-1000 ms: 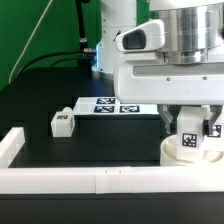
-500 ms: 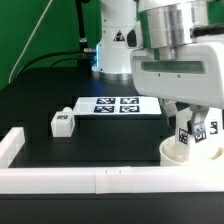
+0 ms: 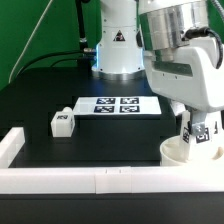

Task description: Assemble stool

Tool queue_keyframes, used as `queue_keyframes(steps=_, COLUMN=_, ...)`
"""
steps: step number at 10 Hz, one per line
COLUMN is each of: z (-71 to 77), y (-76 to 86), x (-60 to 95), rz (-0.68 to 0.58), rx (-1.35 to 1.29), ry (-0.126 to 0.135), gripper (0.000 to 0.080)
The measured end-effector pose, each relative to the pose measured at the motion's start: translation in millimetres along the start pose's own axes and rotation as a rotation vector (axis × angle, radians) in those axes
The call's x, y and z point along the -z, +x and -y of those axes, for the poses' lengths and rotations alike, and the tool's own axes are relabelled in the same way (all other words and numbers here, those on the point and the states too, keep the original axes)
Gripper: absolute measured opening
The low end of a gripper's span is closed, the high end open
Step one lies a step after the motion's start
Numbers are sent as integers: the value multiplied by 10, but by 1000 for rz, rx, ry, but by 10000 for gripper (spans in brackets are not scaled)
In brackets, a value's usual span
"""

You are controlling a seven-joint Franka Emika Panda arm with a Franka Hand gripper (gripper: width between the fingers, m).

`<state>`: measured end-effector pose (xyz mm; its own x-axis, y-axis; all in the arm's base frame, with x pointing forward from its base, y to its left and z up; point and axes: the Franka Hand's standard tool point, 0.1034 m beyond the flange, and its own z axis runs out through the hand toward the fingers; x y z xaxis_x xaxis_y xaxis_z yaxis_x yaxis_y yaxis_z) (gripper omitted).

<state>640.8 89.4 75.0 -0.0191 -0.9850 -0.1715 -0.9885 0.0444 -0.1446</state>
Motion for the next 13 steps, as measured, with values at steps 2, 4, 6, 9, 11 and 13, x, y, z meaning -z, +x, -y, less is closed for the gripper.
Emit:
queue_keyframes(steps=2, z=-12, y=-219, x=-57, rz=20, rx=-331, ry=22, gripper=337)
queue_keyframes(steps=4, z=-5, y=-299, x=-74, rz=36, rx=-534, ry=75, gripper=337)
queue_keyframes(steps=6, z=-18, y=-312, x=-75, rz=42, rx=-529, ry=88, gripper=337)
queue_keyframes(steps=9, z=-55, y=-332, x=-83, rz=39, rx=-447, ry=62, gripper=596)
queue_keyframes(steps=11, z=-84, y=-372, x=19, rz=72, rx=-272, ry=-22, gripper=638)
queue_keyframes(steps=13, z=-70, y=-465, x=203, rz=104, rx=-53, ry=-51, gripper=648)
